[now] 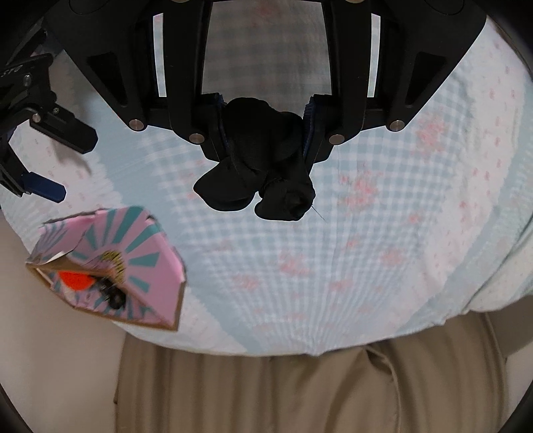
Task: Organize soft objects
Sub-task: 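Carry the black scrunchie with the left tool over the pink box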
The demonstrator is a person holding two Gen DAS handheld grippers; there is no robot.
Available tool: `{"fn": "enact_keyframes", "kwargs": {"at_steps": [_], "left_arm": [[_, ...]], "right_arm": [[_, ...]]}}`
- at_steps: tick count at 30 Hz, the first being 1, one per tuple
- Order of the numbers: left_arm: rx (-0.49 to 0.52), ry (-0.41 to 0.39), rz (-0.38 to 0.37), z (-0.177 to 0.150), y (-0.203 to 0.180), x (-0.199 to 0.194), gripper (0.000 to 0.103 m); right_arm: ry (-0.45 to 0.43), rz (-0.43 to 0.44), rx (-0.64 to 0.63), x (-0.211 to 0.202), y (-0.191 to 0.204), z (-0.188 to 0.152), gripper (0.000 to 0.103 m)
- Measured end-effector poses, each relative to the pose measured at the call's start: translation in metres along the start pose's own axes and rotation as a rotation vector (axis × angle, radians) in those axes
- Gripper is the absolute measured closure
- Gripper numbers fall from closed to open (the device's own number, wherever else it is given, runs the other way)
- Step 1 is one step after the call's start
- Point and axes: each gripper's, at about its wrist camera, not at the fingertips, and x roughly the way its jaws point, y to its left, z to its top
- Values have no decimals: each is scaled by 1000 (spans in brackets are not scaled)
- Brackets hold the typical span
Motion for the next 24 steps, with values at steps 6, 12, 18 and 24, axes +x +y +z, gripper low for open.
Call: {"fn": "enact_keyframes", "kwargs": {"at_steps": [6, 12, 18, 24], "left_arm": [[35, -45, -19, 26, -30, -32, 72], [87, -82, -72, 61, -74, -50, 72], [136, -84, -125, 97, -126, -42, 72], [181, -60, -169, 125, -175, -22, 72]], "right_arm": [[-43, -43, -18, -40, -20, 14, 0], [-84, -103, -10, -78, -52, 35, 0], [-102, -160, -13, -102, -84, 45, 0], [-122, -212, -24, -114, -115, 61, 0]]}}
